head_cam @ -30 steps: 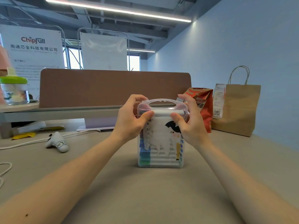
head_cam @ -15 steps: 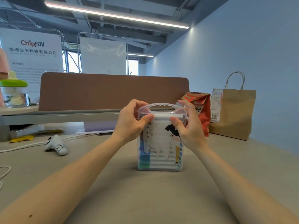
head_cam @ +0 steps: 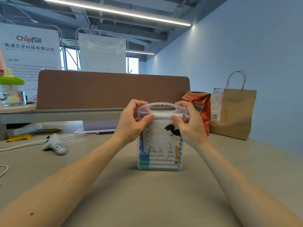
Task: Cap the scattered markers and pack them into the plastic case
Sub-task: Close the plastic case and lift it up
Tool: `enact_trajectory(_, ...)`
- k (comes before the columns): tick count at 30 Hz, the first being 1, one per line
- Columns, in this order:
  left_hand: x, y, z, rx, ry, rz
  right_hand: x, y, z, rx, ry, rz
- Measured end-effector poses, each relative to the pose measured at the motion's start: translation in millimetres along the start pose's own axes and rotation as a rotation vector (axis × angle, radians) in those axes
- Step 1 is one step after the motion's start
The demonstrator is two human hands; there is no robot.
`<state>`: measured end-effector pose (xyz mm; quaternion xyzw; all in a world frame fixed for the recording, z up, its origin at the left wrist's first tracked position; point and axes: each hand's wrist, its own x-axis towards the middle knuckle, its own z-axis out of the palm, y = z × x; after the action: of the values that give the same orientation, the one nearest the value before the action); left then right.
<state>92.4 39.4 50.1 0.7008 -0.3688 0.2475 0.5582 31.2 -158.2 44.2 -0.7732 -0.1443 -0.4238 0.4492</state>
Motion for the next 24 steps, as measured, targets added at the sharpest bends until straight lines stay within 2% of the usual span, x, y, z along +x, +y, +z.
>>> enact_trajectory(2, -4, -3, 0, -0.150, -0.086, -0.092, 1, 3, -2, -0.018, -0.024, -0.002)
enact_trajectory(4, -16, -19, 2, -0.244, -0.304, -0.252, 5, 8, -6, -0.011, -0.019, 0.025)
enact_trajectory(6, -33, -39, 7, -0.114, -0.586, -0.353, 9, 16, -12, 0.033, 0.013, 0.066)
enact_trajectory(7, -40, -48, 10, -0.027, -0.677, -0.356, 10, 20, -16, 0.051, 0.037, 0.092)
enact_trajectory(8, -43, -55, 12, 0.013, -0.696, -0.350, 11, 24, -21, 0.071, 0.069, 0.128)
enact_trajectory(14, -38, -65, 20, -0.291, -0.474, -0.400, 9, 41, -47, 0.208, 0.243, 0.417)
enact_trajectory(16, -31, -69, 23, -0.335, -0.330, -0.418, 8, 41, -58, 0.185, 0.203, 0.493)
enact_trajectory(19, -10, -61, 30, -0.438, -0.145, -0.440, 3, 31, -82, 0.045, 0.032, 0.471)
enact_trajectory(21, 9, -49, 39, -0.456, -0.126, -0.417, -2, 23, -99, -0.099, -0.049, 0.441)
enact_trajectory(24, 38, -21, 68, -0.510, -0.147, -0.386, -8, 19, -131, -0.150, 0.048, 0.472)
